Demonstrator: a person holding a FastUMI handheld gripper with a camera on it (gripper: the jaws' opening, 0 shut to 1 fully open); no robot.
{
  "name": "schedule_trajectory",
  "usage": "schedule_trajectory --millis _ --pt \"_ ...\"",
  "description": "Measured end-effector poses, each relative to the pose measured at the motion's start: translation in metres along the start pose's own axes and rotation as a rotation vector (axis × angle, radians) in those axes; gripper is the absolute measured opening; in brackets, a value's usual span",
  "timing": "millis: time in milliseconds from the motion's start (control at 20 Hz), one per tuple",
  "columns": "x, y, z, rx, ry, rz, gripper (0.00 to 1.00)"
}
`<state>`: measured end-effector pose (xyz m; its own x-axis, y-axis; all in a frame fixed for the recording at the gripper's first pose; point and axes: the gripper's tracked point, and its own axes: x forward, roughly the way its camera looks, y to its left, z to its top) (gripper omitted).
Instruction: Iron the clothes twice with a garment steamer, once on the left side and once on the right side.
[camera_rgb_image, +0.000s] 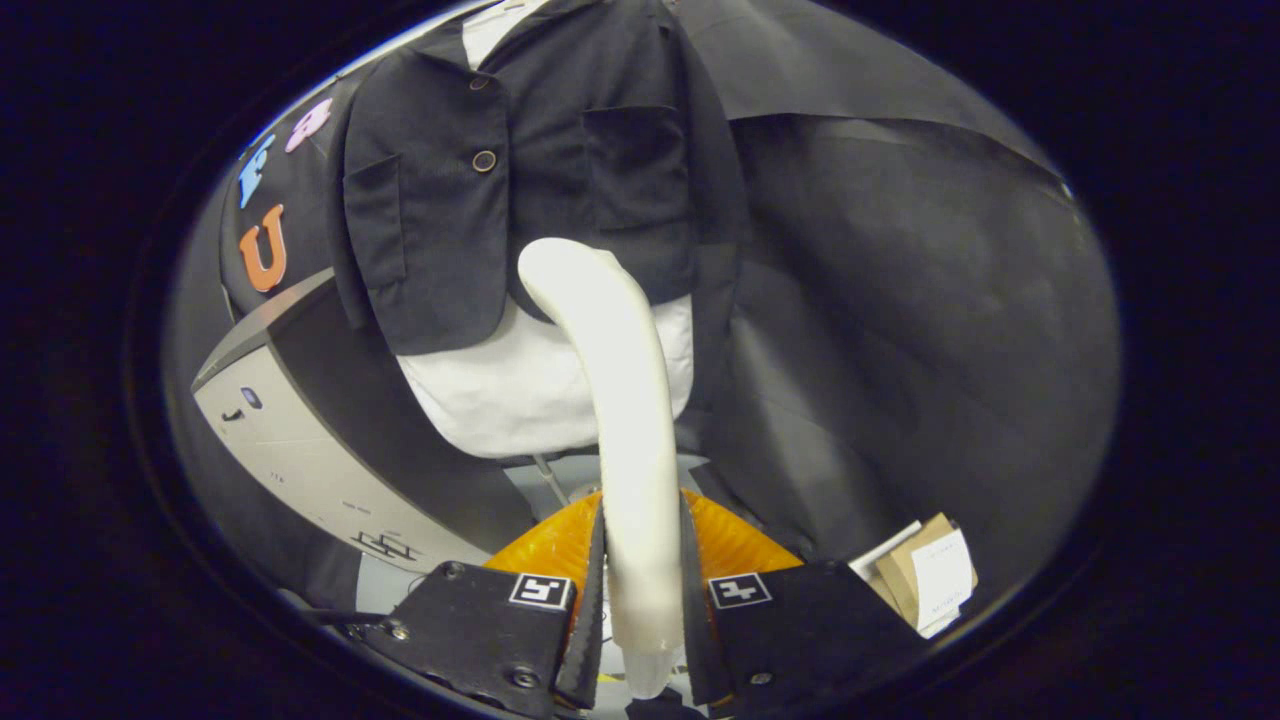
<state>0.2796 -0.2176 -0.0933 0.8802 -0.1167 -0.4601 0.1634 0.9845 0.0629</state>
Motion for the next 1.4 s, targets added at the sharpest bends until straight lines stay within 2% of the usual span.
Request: schedule_trajectory --millis 200,550,700,1150,1400 --pt "-0.048 0.018 -0.051 0.044 0.000 -0.046 0.37" --pt "-0.147 0.091 -0.139 0.101 0.038 -0.014 0.37" --pt "-0.195 0.120 -0.150 0.089 0.021 0.013 0.37" --pt "-0.312 0.204 -0.164 -0.071 -0.054 0.125 0.37" --pt "-0.329 0.229 -0.172 -0.163 -0.046 0.190 0.37"
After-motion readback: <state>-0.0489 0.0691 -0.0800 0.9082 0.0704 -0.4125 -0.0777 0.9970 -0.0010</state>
